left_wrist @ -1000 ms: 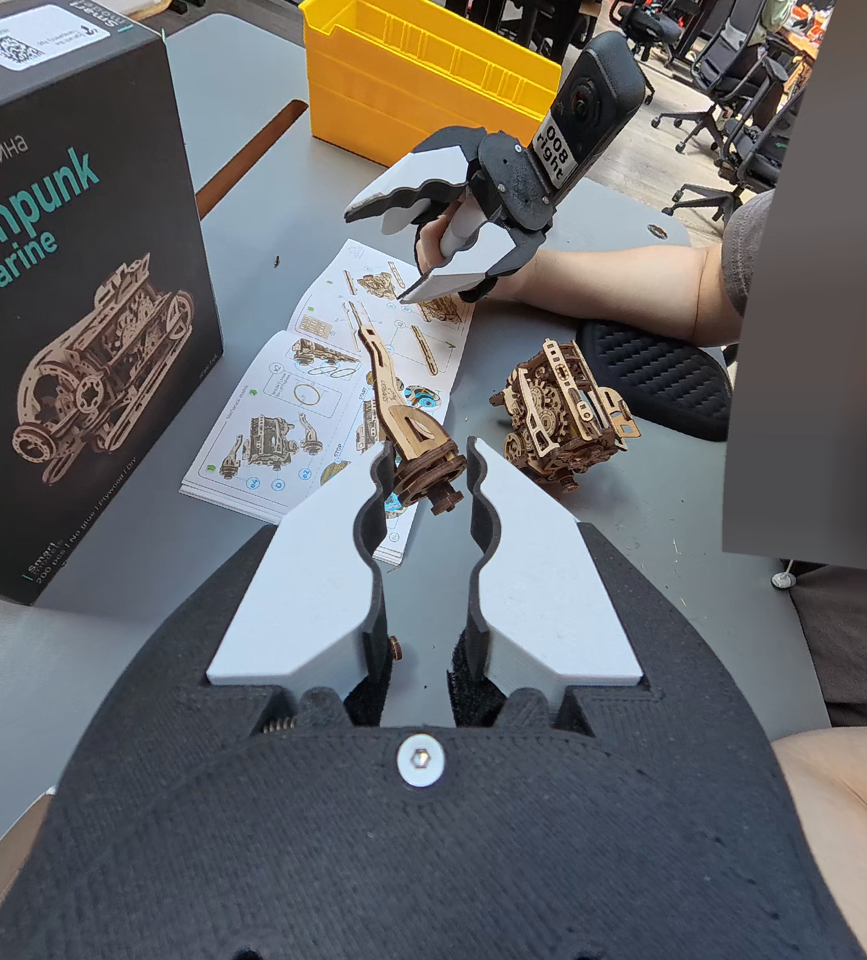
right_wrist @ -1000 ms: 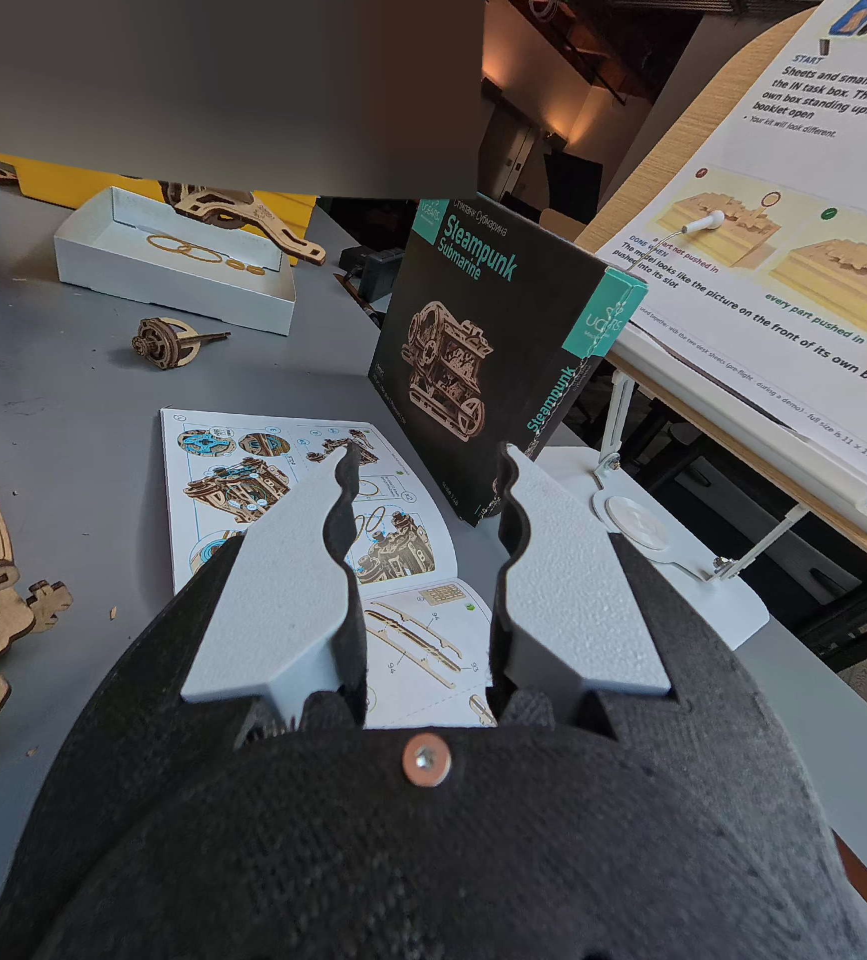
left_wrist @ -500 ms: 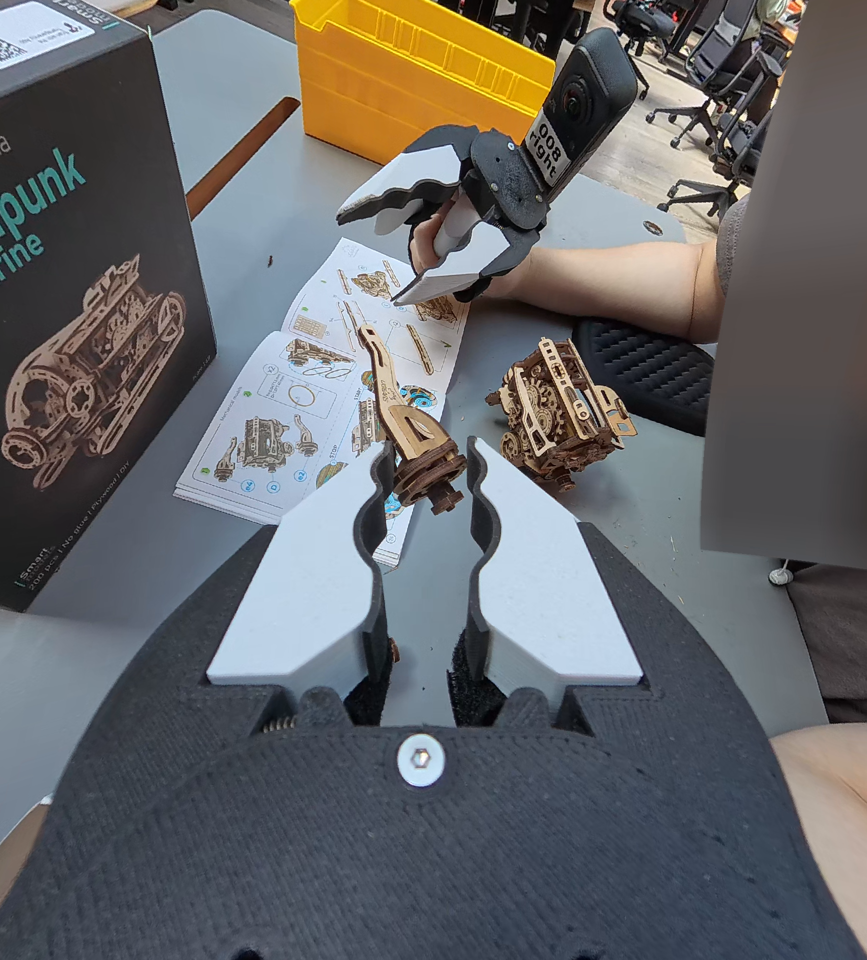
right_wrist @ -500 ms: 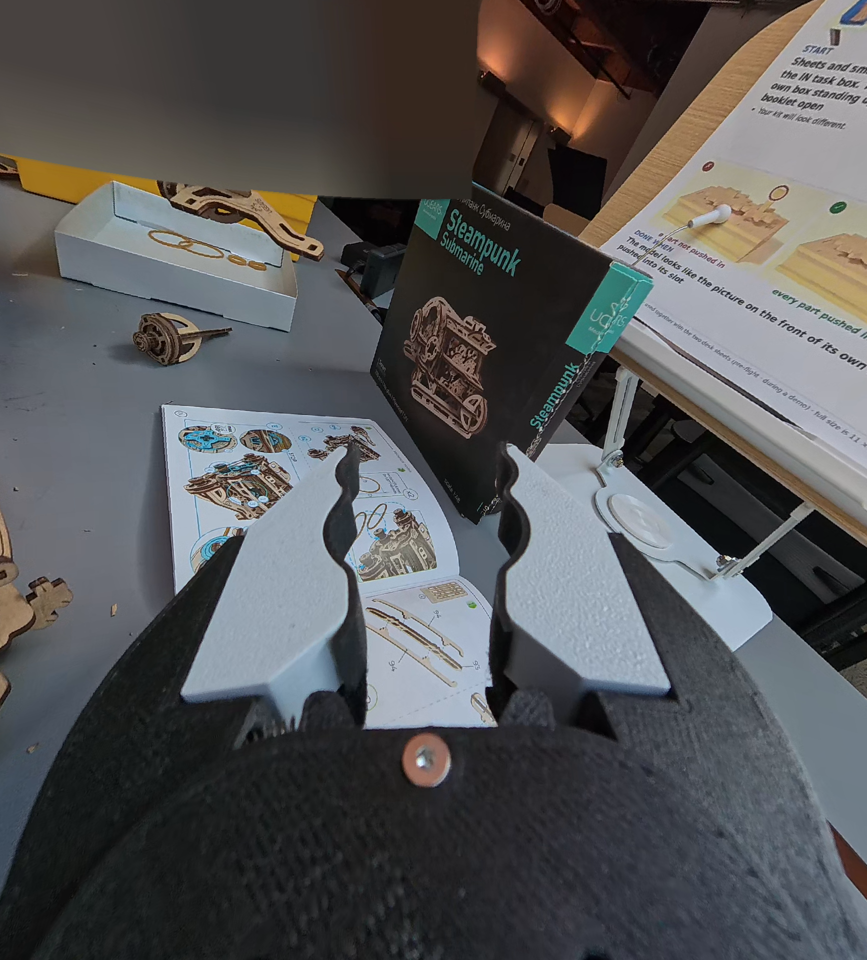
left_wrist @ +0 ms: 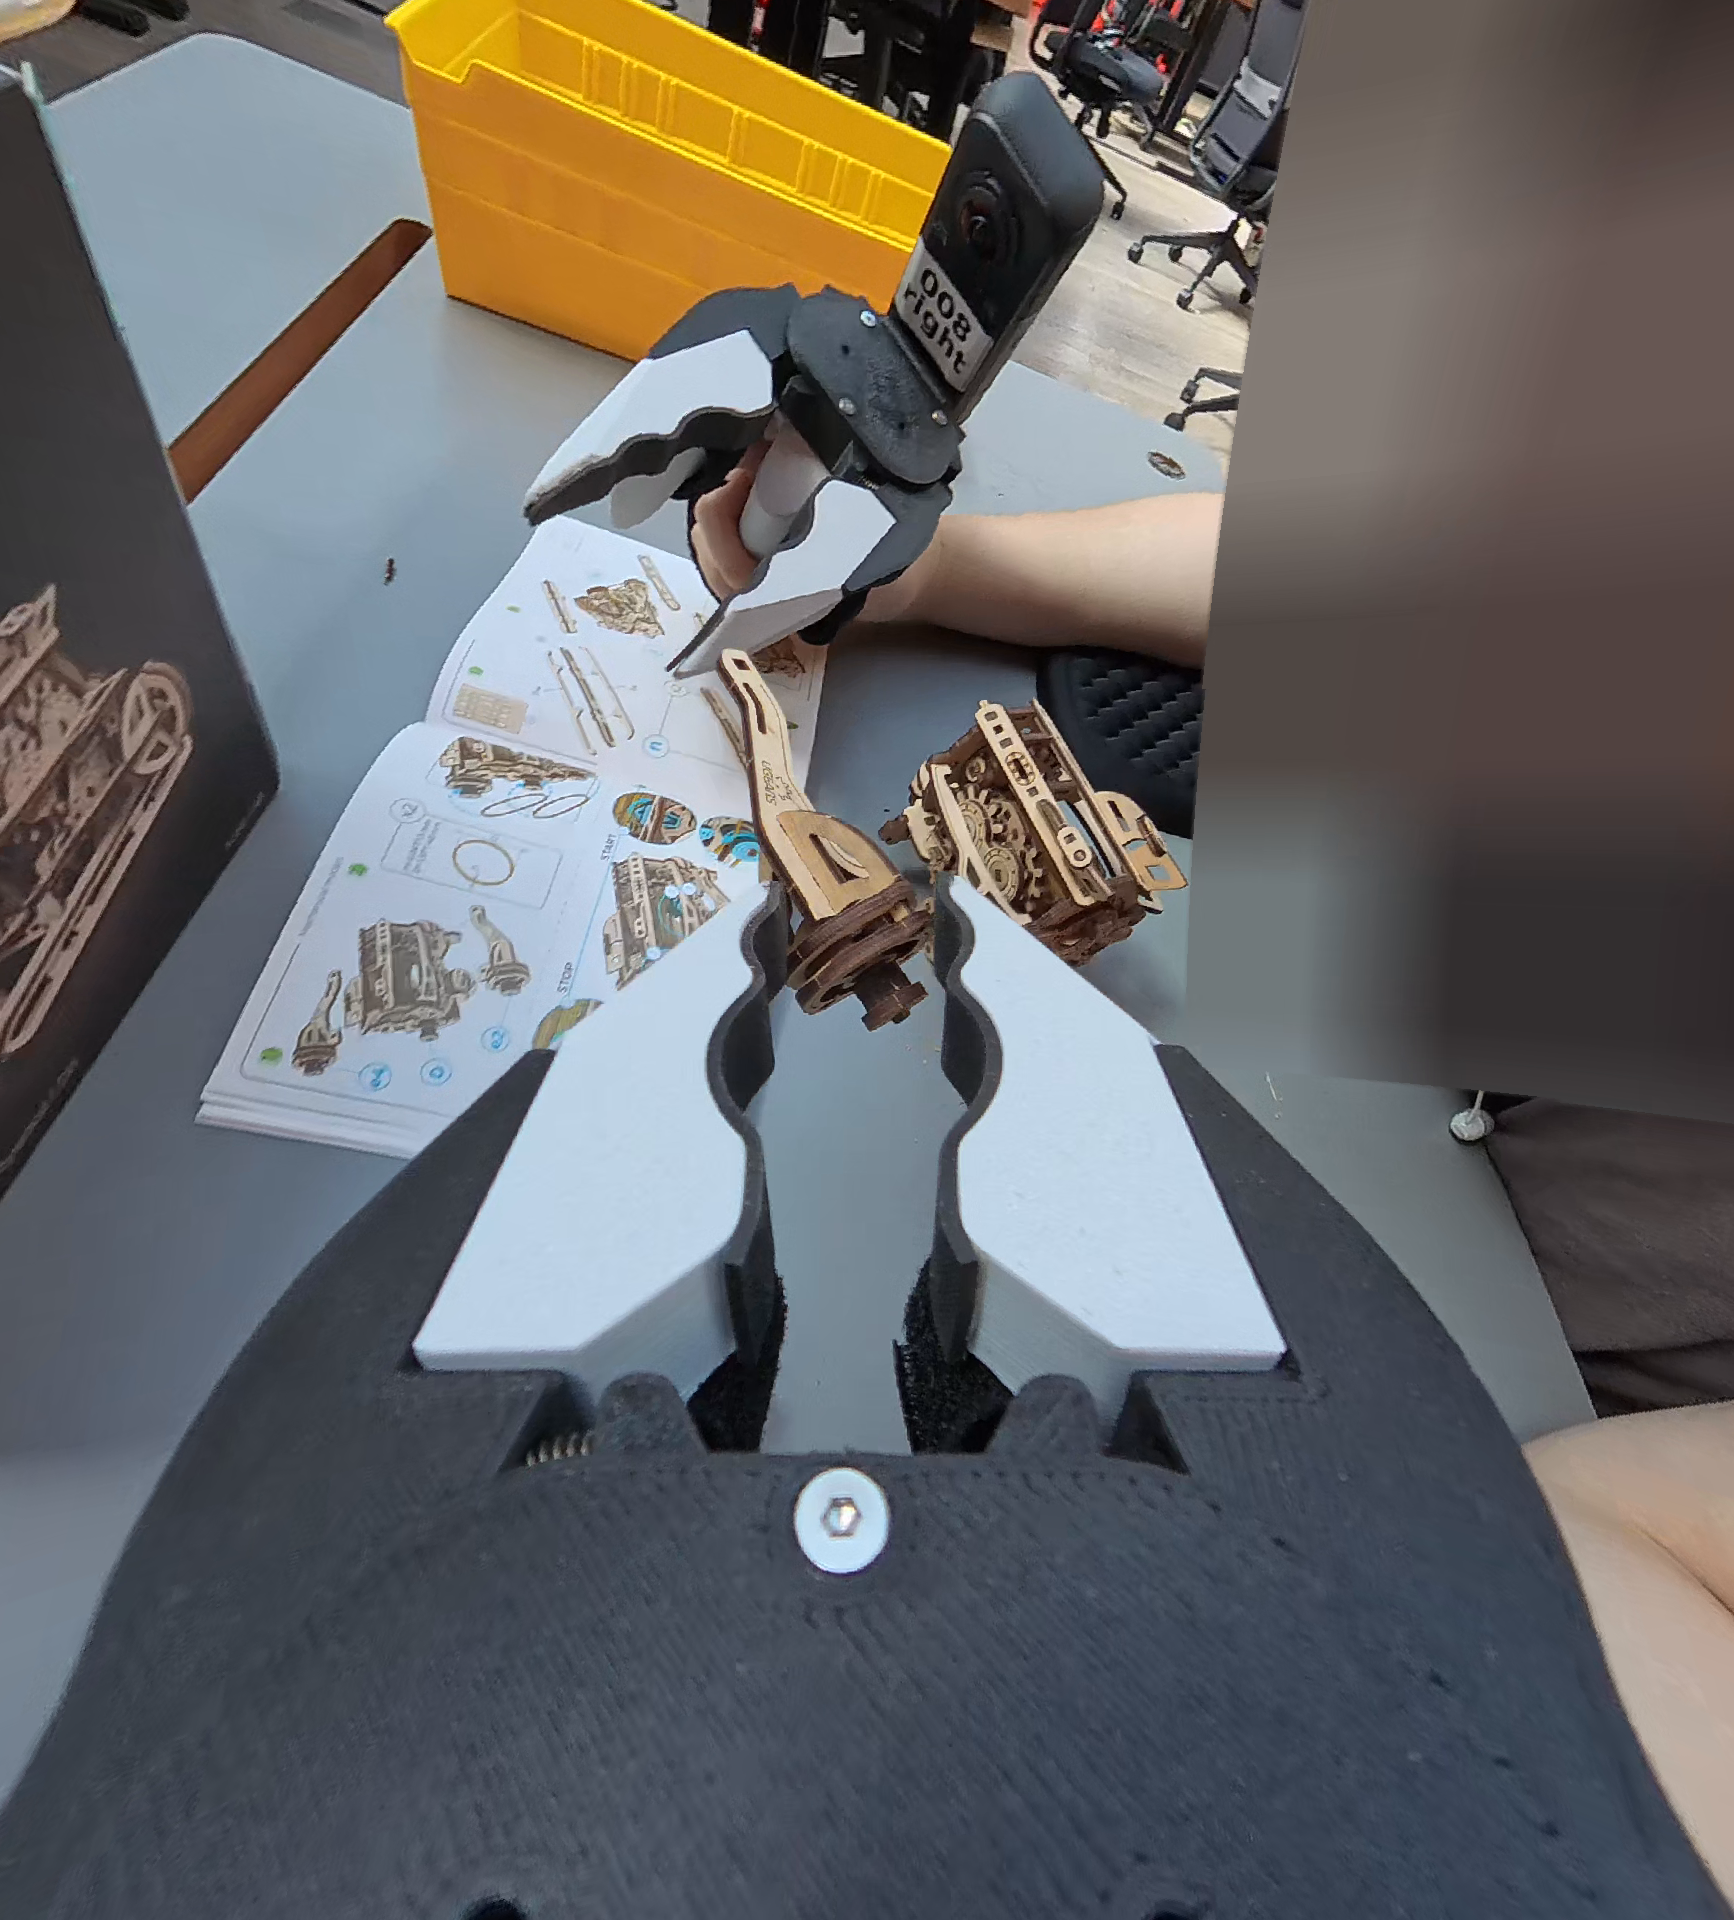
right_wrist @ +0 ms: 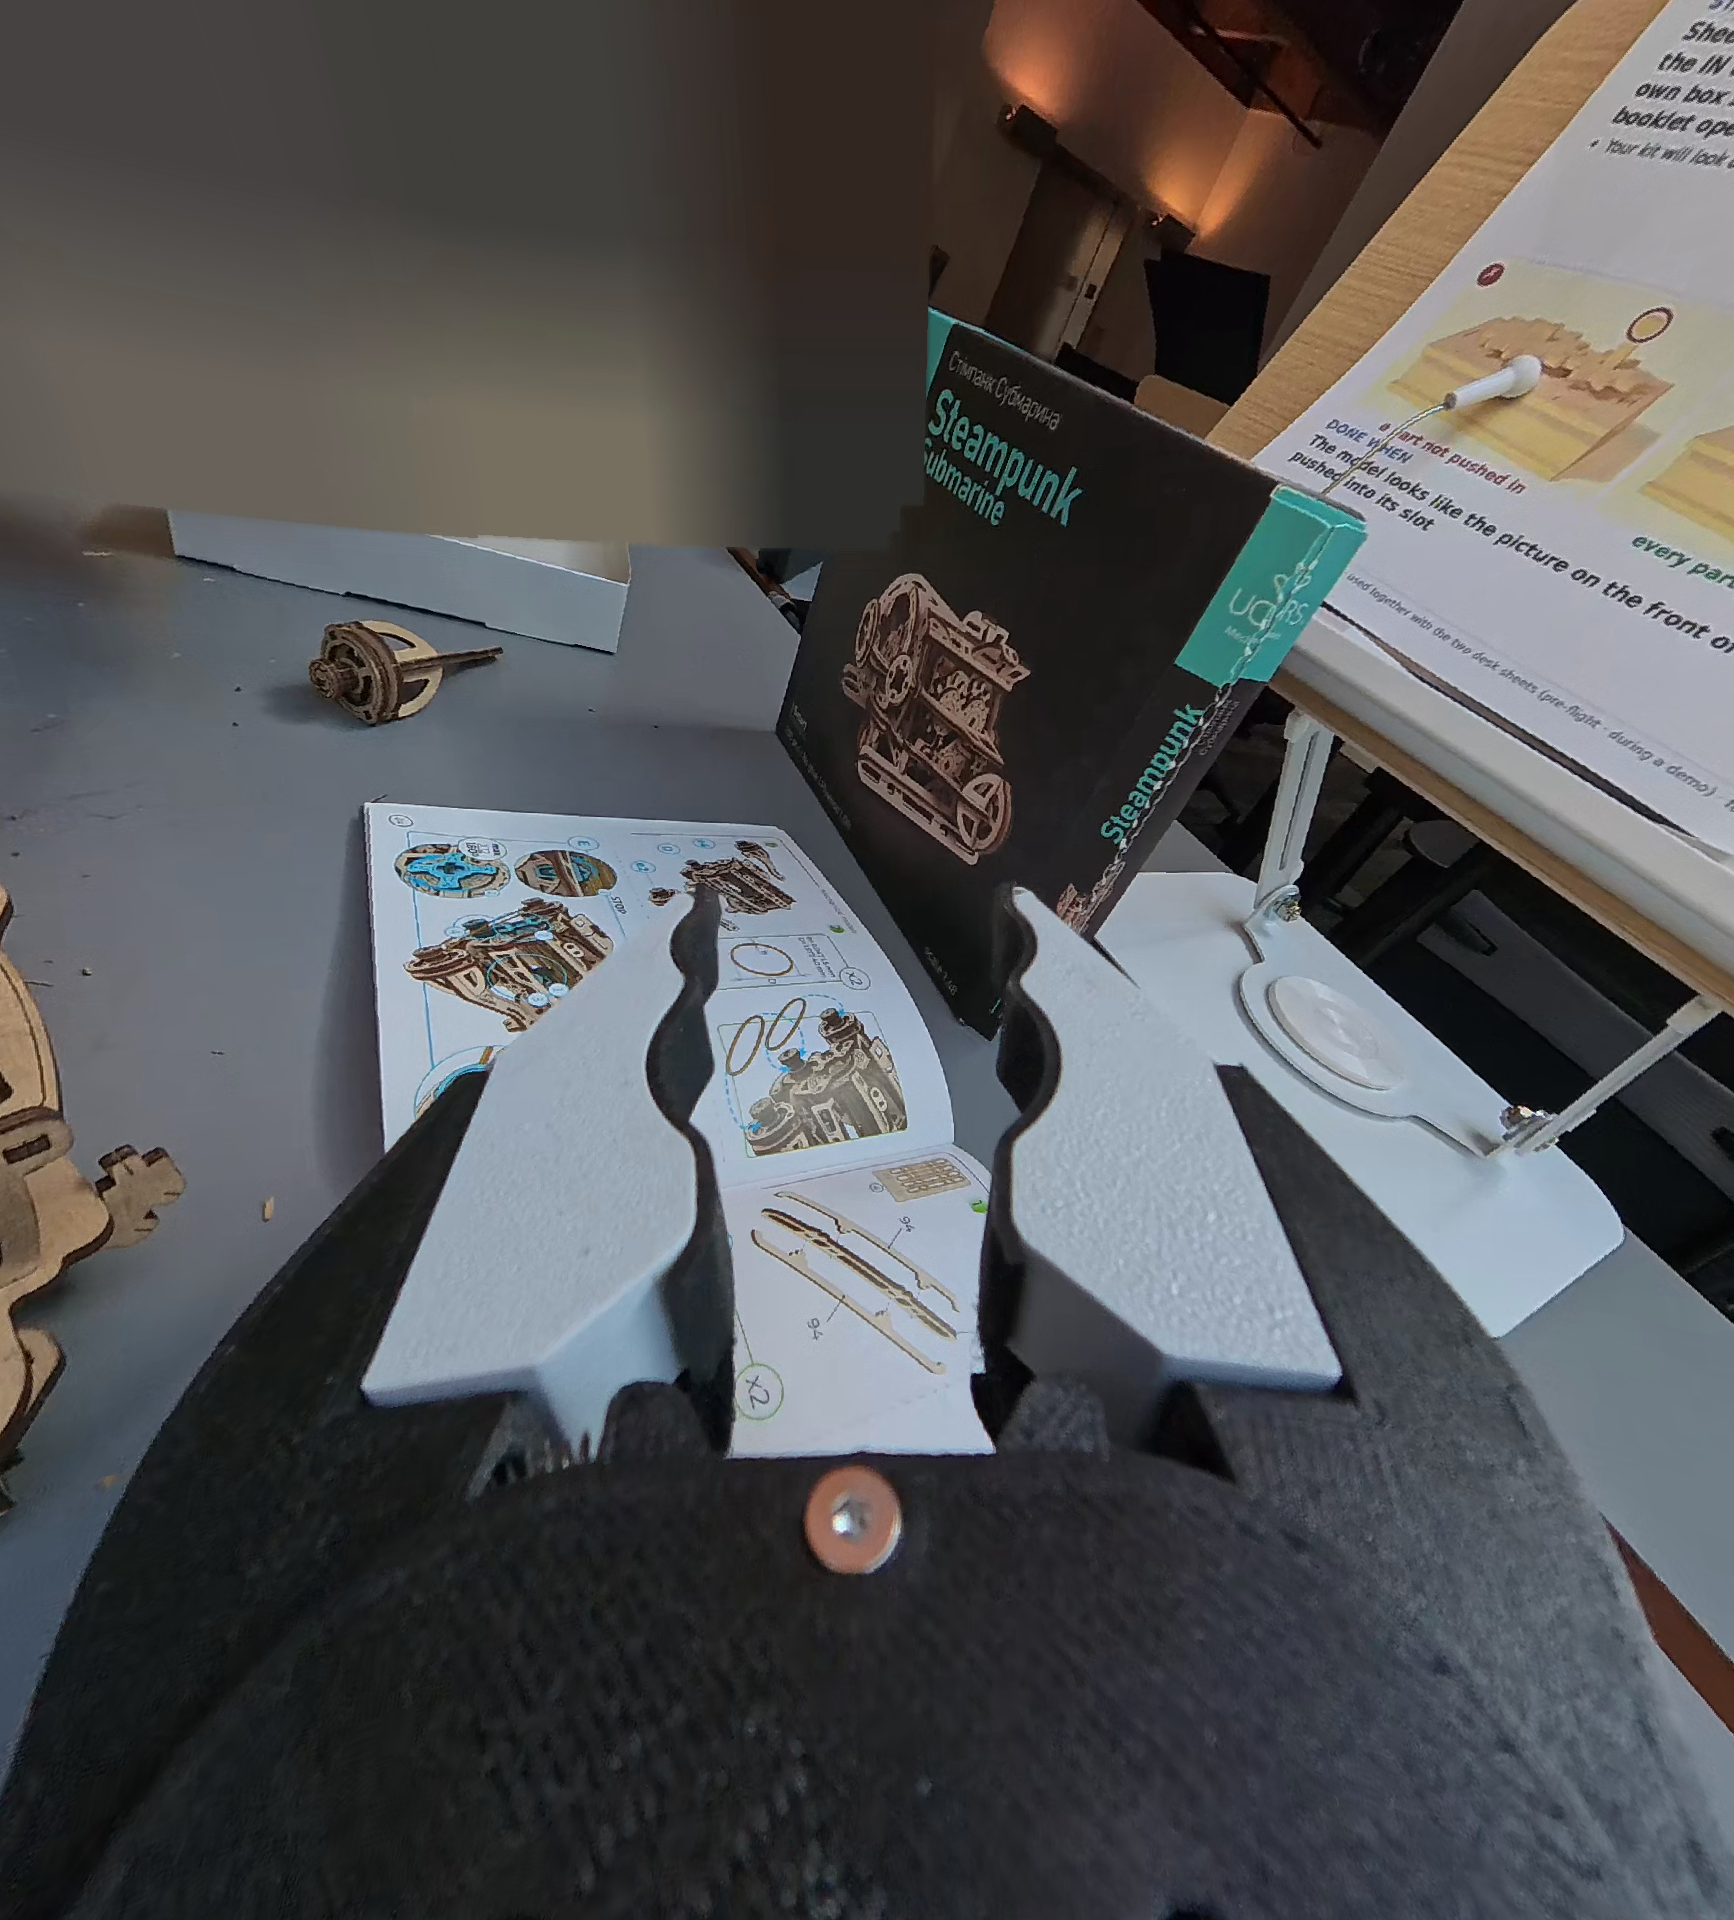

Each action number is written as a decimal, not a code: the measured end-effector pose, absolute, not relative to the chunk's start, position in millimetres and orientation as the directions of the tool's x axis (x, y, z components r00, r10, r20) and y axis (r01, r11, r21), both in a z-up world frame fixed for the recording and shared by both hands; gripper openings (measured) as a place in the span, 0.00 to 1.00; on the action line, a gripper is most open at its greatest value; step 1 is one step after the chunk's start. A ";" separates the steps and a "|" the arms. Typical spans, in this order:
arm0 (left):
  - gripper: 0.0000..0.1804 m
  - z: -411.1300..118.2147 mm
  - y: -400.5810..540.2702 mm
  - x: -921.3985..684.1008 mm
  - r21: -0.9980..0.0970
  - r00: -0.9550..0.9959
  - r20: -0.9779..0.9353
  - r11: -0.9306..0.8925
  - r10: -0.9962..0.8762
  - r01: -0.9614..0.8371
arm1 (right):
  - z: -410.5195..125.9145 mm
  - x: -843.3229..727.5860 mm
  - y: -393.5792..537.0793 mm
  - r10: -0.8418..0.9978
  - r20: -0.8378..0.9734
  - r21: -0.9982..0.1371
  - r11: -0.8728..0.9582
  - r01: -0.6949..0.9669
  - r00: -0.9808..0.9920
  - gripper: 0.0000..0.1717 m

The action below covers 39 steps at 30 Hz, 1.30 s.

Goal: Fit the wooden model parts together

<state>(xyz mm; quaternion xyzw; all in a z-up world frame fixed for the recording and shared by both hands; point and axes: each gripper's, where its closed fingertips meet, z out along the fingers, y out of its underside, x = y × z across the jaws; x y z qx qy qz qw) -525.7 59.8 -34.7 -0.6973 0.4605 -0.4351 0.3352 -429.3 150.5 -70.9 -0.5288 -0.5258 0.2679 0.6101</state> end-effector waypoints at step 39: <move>0.14 -1.1 40.8 -521.9 -0.935 0.099 0.211 -0.230 -0.972 -0.269 | -95.4 -423.5 4.5 0.646 0.152 -0.807 -0.357 0.471 0.748 0.85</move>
